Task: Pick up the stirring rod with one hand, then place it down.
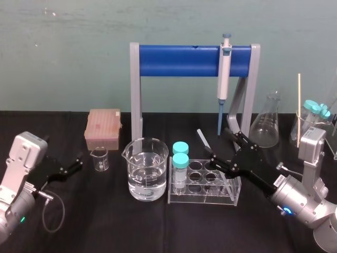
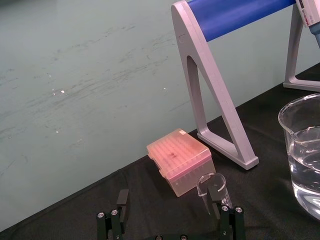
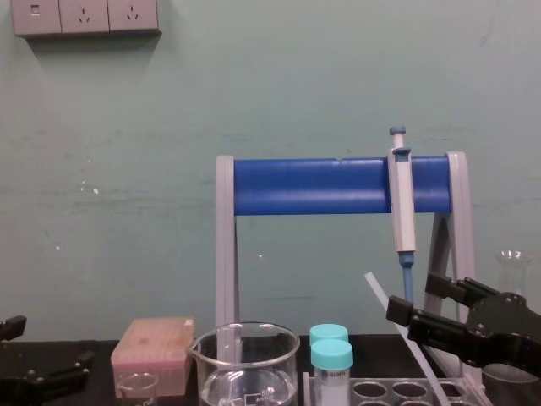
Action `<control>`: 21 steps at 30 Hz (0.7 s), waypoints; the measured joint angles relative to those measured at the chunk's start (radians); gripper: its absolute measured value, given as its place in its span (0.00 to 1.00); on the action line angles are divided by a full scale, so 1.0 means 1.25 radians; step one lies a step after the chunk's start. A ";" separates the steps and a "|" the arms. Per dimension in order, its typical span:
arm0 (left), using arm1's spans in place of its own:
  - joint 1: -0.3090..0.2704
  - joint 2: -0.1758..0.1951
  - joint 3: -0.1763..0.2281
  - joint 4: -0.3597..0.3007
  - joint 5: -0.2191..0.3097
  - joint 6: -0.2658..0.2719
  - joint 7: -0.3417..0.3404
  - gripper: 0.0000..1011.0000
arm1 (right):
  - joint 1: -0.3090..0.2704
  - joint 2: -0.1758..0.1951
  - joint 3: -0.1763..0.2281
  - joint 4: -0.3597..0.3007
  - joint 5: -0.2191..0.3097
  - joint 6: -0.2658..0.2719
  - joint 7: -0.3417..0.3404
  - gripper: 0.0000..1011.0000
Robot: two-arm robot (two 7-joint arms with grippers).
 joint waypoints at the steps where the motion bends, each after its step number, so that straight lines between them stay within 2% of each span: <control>1: 0.000 0.000 0.000 0.000 0.000 0.000 0.000 0.99 | 0.000 0.000 0.000 0.000 0.000 0.000 0.000 0.89; 6: 0.000 0.000 0.000 0.000 0.000 0.000 0.000 0.99 | -0.003 -0.004 0.012 -0.015 -0.001 -0.010 -0.020 0.99; 10: 0.000 0.000 0.000 0.000 0.000 0.000 0.000 0.99 | -0.011 -0.010 0.032 -0.034 -0.006 -0.020 -0.057 0.99; 14: 0.000 0.000 0.000 0.000 0.000 0.000 0.000 0.99 | -0.027 -0.019 0.075 -0.072 -0.026 -0.014 -0.144 0.99; 17: 0.000 0.000 0.000 0.000 0.000 0.000 0.000 0.99 | -0.045 -0.023 0.107 -0.098 -0.038 0.039 -0.225 0.99; 18: 0.000 0.000 0.000 0.000 0.000 0.000 0.000 0.99 | -0.055 -0.022 0.121 -0.110 -0.047 0.082 -0.270 0.99; 19: 0.000 0.000 0.000 0.000 0.000 0.000 0.000 0.99 | -0.055 -0.022 0.121 -0.110 -0.047 0.082 -0.270 0.99; 20: 0.000 0.000 0.000 0.000 0.000 0.000 0.000 0.99 | -0.065 -0.020 0.133 -0.122 -0.054 0.128 -0.311 0.99; 21: 0.000 0.000 0.000 0.000 0.000 0.000 0.000 0.99 | -0.070 -0.019 0.138 -0.127 -0.057 0.153 -0.329 0.99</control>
